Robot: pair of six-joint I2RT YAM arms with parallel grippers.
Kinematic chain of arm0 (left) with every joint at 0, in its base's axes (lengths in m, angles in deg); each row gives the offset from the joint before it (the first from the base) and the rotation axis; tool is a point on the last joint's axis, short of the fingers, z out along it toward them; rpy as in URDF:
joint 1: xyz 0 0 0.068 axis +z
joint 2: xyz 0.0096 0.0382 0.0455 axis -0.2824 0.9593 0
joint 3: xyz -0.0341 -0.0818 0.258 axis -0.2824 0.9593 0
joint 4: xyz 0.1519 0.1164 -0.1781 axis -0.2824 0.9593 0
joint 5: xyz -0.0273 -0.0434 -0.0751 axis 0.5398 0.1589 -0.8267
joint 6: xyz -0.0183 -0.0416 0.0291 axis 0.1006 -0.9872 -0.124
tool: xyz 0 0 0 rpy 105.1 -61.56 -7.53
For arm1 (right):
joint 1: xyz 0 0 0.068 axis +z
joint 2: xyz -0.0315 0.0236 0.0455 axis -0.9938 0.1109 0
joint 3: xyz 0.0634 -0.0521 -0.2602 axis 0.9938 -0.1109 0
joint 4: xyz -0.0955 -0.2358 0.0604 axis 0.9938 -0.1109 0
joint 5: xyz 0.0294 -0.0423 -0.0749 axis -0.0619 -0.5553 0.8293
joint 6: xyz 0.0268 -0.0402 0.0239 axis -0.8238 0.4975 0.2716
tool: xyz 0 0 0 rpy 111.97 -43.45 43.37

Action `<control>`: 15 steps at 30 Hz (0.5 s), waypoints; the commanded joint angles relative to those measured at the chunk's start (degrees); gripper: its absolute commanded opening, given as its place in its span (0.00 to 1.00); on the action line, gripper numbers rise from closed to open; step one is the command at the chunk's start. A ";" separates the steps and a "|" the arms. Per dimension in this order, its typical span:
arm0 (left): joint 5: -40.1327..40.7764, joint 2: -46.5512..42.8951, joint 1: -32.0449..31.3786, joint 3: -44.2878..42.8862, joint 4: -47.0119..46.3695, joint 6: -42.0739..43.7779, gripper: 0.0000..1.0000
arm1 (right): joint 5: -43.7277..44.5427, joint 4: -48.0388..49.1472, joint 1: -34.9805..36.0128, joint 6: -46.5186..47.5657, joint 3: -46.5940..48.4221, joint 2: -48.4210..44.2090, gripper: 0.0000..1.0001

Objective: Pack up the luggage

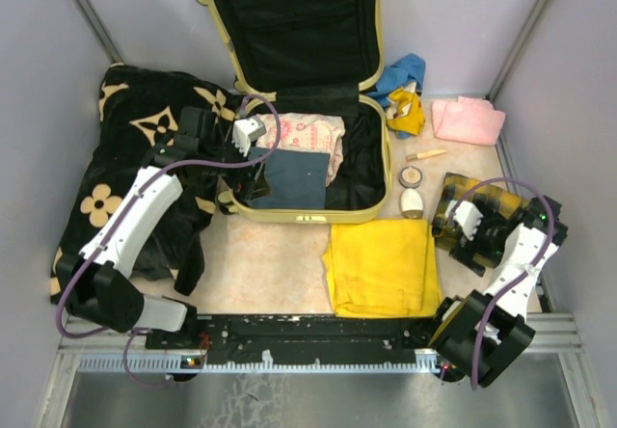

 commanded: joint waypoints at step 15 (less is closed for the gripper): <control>-1.85 2.37 -0.11 -0.48 -0.42 0.40 1.00 | 3.23 23.06 7.86 7.34 -11.09 12.52 0.99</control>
